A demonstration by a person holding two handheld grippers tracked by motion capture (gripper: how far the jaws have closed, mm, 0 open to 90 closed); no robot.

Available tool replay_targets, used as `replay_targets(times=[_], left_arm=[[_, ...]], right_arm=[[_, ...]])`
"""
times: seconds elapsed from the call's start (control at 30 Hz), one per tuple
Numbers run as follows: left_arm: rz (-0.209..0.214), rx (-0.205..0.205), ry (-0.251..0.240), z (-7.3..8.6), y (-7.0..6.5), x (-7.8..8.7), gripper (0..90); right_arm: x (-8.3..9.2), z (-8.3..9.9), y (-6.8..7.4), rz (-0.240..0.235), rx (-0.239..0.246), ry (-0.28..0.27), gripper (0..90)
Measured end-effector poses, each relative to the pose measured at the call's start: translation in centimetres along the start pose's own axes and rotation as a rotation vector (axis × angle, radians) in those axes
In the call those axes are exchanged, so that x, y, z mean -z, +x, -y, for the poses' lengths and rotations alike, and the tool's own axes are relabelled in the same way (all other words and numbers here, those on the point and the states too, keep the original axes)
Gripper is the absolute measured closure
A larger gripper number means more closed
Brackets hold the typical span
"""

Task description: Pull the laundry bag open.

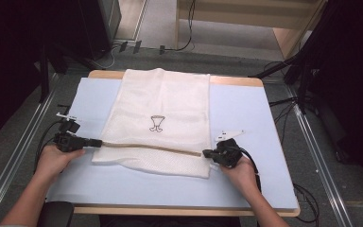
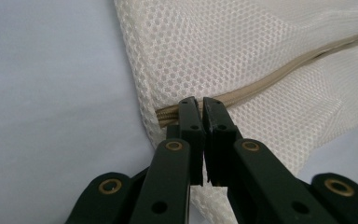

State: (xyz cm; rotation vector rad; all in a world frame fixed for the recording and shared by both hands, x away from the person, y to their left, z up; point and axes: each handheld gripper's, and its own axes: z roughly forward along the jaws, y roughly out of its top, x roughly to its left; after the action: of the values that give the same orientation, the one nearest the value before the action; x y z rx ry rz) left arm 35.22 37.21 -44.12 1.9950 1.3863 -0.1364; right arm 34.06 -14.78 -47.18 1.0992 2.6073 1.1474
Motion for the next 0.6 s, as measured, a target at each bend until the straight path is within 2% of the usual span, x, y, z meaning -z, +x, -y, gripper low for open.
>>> replay_targets(times=[0.13, 0.23, 0.3, 0.37, 0.4, 0.43, 0.47, 0.5, 0.53, 0.6], left_arm=[[0.010, -0.001, 0.001, 0.8, -0.4, 0.4, 88.5], [0.013, -0.001, 0.000, 1.4, -0.7, 0.6, 88.4], [0.008, -0.023, -0.022, 1.6, -0.9, 0.7, 87.0], [0.008, -0.035, -0.029, 1.6, -1.0, 0.7, 80.1], [0.006, -0.041, -0.038, 1.6, -1.0, 0.8, 80.1], [0.002, -0.045, -0.048, 1.6, -1.0, 0.8, 76.1], [-0.003, -0.051, -0.058, 1.6, -1.0, 0.8, 67.2], [-0.008, -0.057, -0.066, 1.5, -1.0, 0.9, 67.2], [-0.012, -0.059, -0.078, 1.5, -1.1, 0.9, 60.9], [-0.051, -0.088, -0.107, 1.4, -1.2, 1.0, 53.0]], right_arm=[[0.1, 0.0, -0.4, 0.003, -0.011, -0.002, 90.0], [0.0, 0.0, -0.6, -0.012, -0.025, -0.008, 90.0], [0.2, -0.2, -0.8, -0.025, -0.039, -0.004, 88.9], [0.4, -0.3, -0.9, -0.029, -0.035, -0.018, 86.4], [0.6, -0.4, -0.9, -0.029, -0.039, -0.031, 85.1], [0.9, -0.5, -1.0, -0.026, -0.032, -0.050, 84.7], [1.4, -0.7, -1.1, -0.018, -0.027, -0.067, 83.1], [1.4, -0.7, -1.1, -0.018, -0.027, -0.067, 83.1], [1.9, -0.7, -1.4, -0.006, -0.029, -0.086, 80.6], [2.4, -0.7, -1.7, 0.005, -0.027, -0.100, 76.8]])
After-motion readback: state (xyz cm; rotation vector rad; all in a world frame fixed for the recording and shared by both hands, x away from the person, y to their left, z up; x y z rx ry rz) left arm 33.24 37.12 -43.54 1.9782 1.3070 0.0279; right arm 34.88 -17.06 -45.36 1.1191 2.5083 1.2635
